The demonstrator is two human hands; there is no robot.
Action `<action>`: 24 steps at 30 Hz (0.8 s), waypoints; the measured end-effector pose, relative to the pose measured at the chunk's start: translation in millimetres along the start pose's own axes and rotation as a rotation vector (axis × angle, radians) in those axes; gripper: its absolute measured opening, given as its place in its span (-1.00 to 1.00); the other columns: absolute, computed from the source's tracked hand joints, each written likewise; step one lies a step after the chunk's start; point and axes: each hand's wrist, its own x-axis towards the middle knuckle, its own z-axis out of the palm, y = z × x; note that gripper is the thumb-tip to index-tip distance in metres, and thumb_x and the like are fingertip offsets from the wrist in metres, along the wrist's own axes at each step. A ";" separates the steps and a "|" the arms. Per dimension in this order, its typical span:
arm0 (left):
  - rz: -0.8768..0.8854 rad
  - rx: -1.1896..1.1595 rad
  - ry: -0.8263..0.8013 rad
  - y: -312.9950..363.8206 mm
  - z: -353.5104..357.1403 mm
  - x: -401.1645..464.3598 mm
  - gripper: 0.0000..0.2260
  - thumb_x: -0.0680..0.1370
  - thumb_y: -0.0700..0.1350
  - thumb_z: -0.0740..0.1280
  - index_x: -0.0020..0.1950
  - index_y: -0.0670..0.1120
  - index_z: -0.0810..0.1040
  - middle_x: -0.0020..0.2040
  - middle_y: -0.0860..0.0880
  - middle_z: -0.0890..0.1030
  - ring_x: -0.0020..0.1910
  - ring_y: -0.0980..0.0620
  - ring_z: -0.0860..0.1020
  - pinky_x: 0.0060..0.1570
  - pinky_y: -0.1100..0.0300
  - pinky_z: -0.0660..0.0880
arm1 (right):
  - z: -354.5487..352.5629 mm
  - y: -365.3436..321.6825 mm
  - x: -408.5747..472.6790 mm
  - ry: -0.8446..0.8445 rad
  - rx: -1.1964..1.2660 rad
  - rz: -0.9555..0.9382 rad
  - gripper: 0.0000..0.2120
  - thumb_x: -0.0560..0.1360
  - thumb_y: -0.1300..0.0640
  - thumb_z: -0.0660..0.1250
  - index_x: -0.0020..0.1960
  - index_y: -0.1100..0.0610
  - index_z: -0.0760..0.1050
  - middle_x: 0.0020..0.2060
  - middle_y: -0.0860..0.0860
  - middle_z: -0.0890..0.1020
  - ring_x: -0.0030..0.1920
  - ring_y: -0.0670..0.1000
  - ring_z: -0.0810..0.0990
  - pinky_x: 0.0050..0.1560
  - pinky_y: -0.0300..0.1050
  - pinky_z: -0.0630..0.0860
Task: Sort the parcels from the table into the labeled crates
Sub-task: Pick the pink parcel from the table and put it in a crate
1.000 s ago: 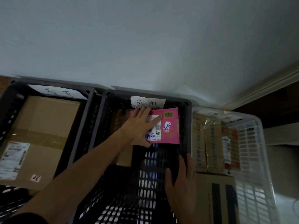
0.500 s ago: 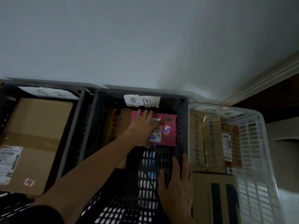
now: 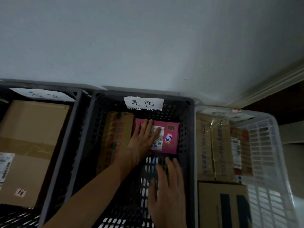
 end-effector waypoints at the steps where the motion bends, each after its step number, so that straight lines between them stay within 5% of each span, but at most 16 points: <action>1: -0.011 -0.004 0.002 0.4 -0.3 -4.2 -0.06 0.56 0.33 0.21 0.61 -0.05 -0.34 0.57 -0.34 -0.31 0.57 -0.34 -0.28 0.49 -0.27 -0.27 | 3.9 -5.1 9.4 -0.074 0.006 0.038 -0.65 0.58 0.05 0.26 0.34 0.09 0.47 0.42 0.15 0.47 0.48 0.21 0.35 0.35 0.10 0.48; 3: -0.041 -0.009 0.023 -1.9 2.5 -13.5 -0.14 0.59 0.36 0.10 0.62 -0.07 -0.28 0.60 -0.31 -0.24 0.58 -0.36 -0.21 0.45 -0.39 -0.26 | 12.0 -8.8 32.5 -0.302 0.027 0.196 -0.51 0.60 0.09 0.29 0.52 0.06 0.34 0.57 0.10 0.26 0.58 0.18 0.18 0.38 0.05 0.46; 7: -0.089 -0.052 0.010 -9.4 11.8 -25.8 -0.21 0.59 0.40 -0.07 0.57 -0.01 -0.40 0.58 -0.15 -0.37 0.57 -0.30 -0.29 0.32 -0.56 -0.27 | 40.5 7.8 67.1 -0.647 0.014 0.433 -0.31 0.67 0.03 0.21 0.66 -0.08 -0.11 0.62 0.04 -0.26 0.62 0.21 -0.21 0.57 0.14 0.10; 24: -0.136 -0.025 -0.005 -9.5 25.8 -31.3 -0.28 0.67 0.20 0.07 0.62 -0.04 -0.28 0.63 -0.22 -0.16 0.61 -0.24 -0.12 0.37 -0.53 -0.25 | 75.9 26.8 93.5 -0.614 -0.312 0.286 -0.24 0.61 0.11 0.33 0.63 0.03 -0.06 0.62 0.17 -0.12 0.55 0.25 0.09 0.44 0.05 0.39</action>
